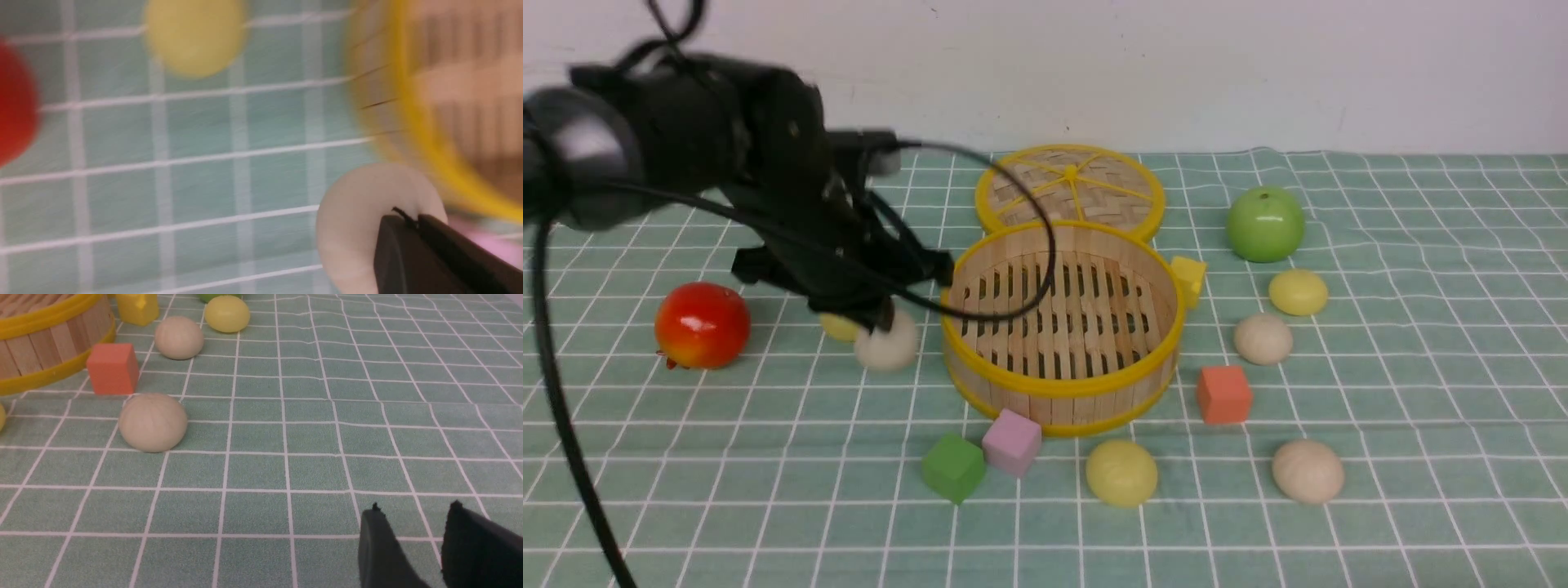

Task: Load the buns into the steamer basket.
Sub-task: Use the left arm to put the steamed stuffed bun into the steamer

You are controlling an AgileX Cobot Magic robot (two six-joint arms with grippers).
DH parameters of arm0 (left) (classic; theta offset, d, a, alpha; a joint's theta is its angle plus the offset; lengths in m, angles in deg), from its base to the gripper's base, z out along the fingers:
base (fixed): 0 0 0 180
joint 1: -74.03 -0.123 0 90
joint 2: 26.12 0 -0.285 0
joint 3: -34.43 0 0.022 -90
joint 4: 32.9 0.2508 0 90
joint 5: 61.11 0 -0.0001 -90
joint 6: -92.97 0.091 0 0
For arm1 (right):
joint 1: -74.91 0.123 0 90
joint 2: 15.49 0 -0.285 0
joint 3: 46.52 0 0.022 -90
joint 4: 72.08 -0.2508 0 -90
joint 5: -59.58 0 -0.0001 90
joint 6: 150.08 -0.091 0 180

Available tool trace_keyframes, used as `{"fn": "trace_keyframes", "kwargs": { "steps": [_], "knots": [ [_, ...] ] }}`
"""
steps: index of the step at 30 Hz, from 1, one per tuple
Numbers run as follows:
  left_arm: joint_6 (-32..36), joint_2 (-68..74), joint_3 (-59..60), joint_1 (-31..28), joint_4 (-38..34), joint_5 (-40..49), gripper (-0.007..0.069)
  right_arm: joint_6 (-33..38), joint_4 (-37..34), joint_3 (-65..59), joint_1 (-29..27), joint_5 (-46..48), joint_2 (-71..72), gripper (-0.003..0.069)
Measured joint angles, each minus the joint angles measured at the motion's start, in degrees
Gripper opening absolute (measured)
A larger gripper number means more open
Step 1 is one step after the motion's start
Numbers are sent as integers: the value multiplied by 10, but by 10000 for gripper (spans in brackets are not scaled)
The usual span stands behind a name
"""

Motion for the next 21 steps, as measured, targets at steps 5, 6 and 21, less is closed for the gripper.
{"fn": "trace_keyframes", "kwargs": {
  "steps": [5,6,21],
  "knots": [
    [60,-2,-25,1,-96,-16,-13,0,0,0,0,0,0,240],
    [72,2,-27,1,-114,-24,-13,0,0,0,0,0,0,240],
    [148,108,-27,2,-215,-122,4,0,0,0,0,0,0,240]
  ]
}}
